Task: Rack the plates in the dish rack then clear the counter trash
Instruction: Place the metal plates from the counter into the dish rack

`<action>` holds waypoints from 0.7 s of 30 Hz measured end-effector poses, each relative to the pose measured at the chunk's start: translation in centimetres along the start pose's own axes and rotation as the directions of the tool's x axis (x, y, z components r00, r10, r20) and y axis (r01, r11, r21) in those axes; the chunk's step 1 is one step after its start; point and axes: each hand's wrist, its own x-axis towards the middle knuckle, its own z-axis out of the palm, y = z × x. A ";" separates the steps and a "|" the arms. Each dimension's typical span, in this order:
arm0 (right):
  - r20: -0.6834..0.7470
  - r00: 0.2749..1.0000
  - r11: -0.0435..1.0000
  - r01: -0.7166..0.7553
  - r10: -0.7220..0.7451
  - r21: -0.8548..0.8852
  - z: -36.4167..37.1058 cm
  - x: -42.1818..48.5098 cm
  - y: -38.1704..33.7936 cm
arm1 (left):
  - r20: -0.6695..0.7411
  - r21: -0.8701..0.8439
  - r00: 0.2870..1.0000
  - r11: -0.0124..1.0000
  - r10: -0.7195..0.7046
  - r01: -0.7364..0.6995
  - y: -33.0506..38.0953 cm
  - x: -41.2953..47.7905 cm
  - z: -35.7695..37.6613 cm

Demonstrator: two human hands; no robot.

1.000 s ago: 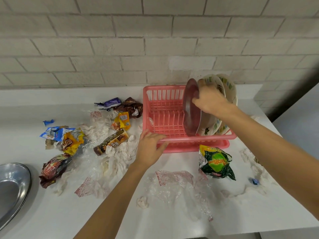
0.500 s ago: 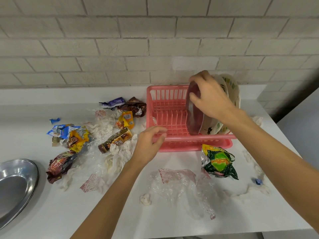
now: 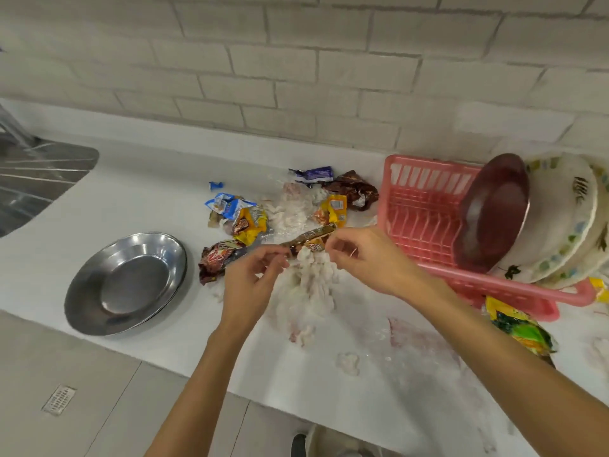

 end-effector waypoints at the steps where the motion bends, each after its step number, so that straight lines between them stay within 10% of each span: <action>1: 0.022 1.000 1.000 0.008 -0.009 0.029 1.3 0.5 -0.5 | -0.050 0.000 0.998 1.000 -0.031 0.031 -0.8 -0.3 -1.6; 10: 0.170 0.983 0.986 0.044 -0.071 0.158 9.3 3.5 -4.3 | -0.421 -0.269 0.750 0.860 -0.510 0.434 -10.3 -4.9 -14.5; 16: 0.205 0.975 0.984 0.047 -0.083 0.173 11.5 4.3 -5.4 | -0.418 -0.445 0.520 0.667 -0.745 0.598 -14.2 -5.8 -18.8; 21: 0.214 0.974 0.985 0.043 -0.078 0.167 11.8 4.4 -5.3 | -0.404 -0.458 0.463 0.612 -0.789 0.645 -15.5 -5.5 -20.4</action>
